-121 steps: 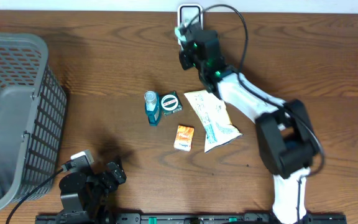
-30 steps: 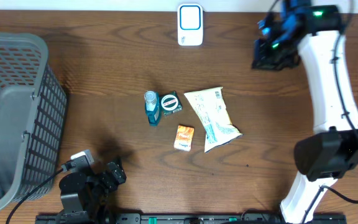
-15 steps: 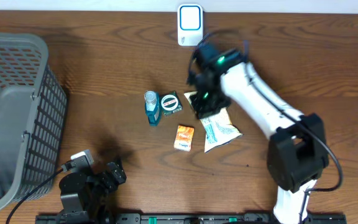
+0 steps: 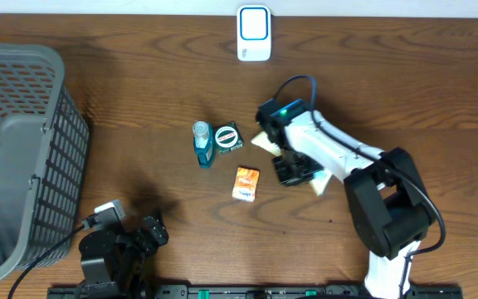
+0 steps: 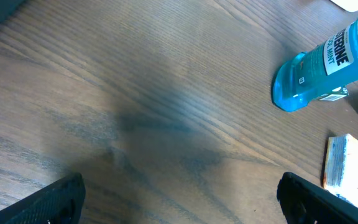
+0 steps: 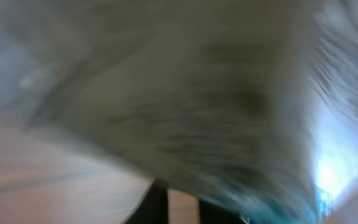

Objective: Scan the item barcode
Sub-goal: 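Reach the right gripper down to the white wipes pack, then grasp the edge of the white wipes pack with the right gripper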

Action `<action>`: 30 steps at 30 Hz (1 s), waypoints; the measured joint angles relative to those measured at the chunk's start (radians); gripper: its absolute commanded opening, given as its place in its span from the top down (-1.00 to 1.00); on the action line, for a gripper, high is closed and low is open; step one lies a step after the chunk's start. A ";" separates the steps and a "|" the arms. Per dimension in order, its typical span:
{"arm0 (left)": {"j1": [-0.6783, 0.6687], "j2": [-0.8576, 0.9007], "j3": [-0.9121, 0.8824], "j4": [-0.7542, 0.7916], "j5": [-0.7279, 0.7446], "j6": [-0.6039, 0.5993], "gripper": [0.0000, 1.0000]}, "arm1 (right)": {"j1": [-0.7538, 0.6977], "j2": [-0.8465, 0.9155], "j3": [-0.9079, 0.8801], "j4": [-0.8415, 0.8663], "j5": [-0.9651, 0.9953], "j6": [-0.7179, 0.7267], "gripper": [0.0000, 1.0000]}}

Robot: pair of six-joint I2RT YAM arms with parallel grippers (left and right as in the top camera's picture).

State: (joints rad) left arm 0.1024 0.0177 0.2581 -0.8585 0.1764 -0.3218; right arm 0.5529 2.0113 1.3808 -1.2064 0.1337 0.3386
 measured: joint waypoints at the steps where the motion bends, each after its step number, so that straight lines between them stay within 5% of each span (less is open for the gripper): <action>1: 0.000 0.000 0.000 0.000 0.000 0.000 -0.96 | -0.019 0.000 0.000 -0.014 0.064 0.019 0.49; 4: 0.000 0.000 0.000 0.000 0.000 0.000 -0.96 | -0.075 0.000 0.000 -0.016 0.230 0.091 0.40; 9: 0.000 0.000 0.000 0.000 0.000 0.000 -0.96 | -0.158 0.000 0.059 0.034 0.352 0.165 0.63; 12: 0.000 0.000 0.000 0.000 0.000 0.000 -0.96 | -0.183 0.000 0.143 0.045 0.351 0.182 0.12; 24: 0.000 0.000 0.000 0.000 0.000 0.000 -0.96 | -0.178 -0.003 0.206 0.467 0.034 0.202 0.17; 30: 0.000 0.000 0.000 0.000 0.000 0.000 -0.96 | -0.130 0.042 0.187 0.518 -0.081 0.142 0.16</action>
State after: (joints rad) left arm 0.1024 0.0177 0.2581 -0.8585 0.1764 -0.3218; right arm 0.4225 2.0529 1.5673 -0.6884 0.0528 0.4805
